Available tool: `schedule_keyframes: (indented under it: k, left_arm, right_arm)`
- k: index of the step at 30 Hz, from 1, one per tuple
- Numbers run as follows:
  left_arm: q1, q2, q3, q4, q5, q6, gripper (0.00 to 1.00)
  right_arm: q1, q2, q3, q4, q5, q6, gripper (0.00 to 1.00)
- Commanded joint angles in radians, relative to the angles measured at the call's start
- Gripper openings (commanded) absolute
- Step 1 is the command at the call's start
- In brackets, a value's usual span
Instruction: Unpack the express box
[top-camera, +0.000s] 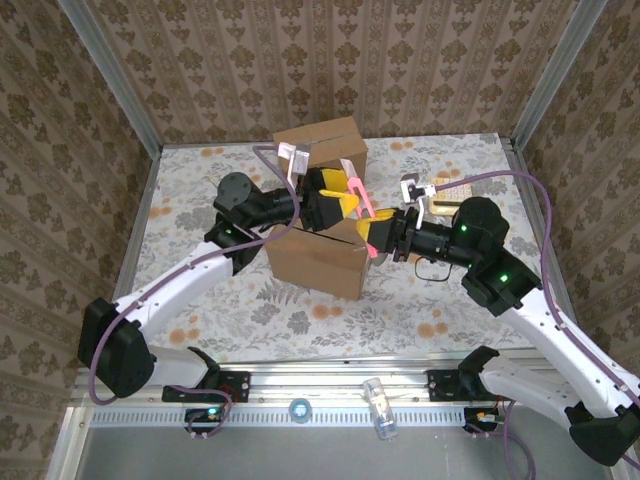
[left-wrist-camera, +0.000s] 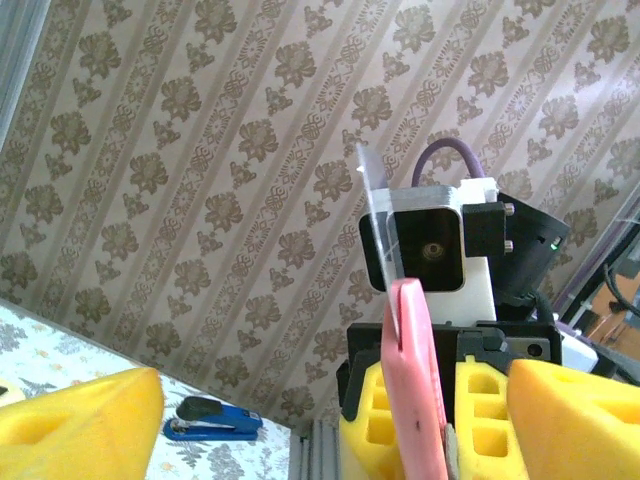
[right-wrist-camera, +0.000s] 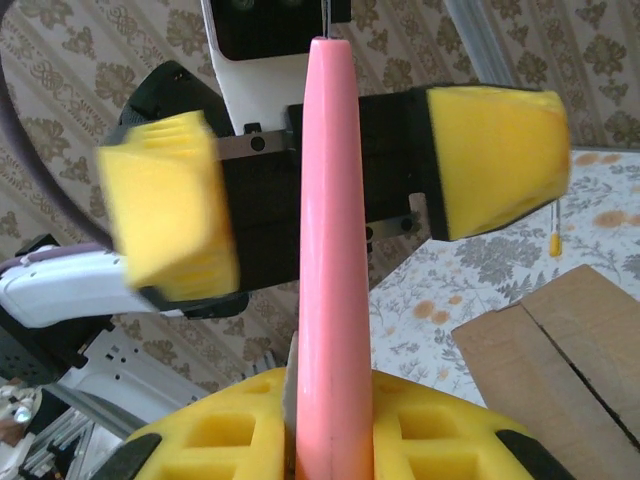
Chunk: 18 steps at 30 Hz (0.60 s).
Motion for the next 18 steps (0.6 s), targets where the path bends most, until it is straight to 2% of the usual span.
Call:
schedule_keyframes:
  k: [1, 5, 8, 13, 18]
  left_arm:
    - [0.017, -0.047, -0.019, 0.016, -0.012, 0.019, 1.0]
    - [0.046, -0.097, -0.046, -0.063, -0.034, 0.05, 1.0]
    - [0.075, -0.159, -0.046, -0.278, -0.096, 0.133, 1.0]
    - [0.087, -0.228, 0.046, -0.843, -0.393, 0.367, 1.0]
    - [0.096, -0.182, 0.106, -1.109, -0.66, 0.448, 1.0]
  right_arm:
    - [0.005, -0.021, 0.0, -0.029, 0.068, 0.01, 0.0]
    - [0.005, -0.024, 0.03, -0.14, 0.132, -0.003, 0.0]
    - [0.0, -0.019, 0.064, -0.261, 0.195, -0.013, 0.0]
    - [-0.043, -0.002, 0.091, -0.424, 0.241, 0.031, 0.0]
    - [-0.104, 0.009, 0.049, -0.477, 0.21, 0.087, 0.0]
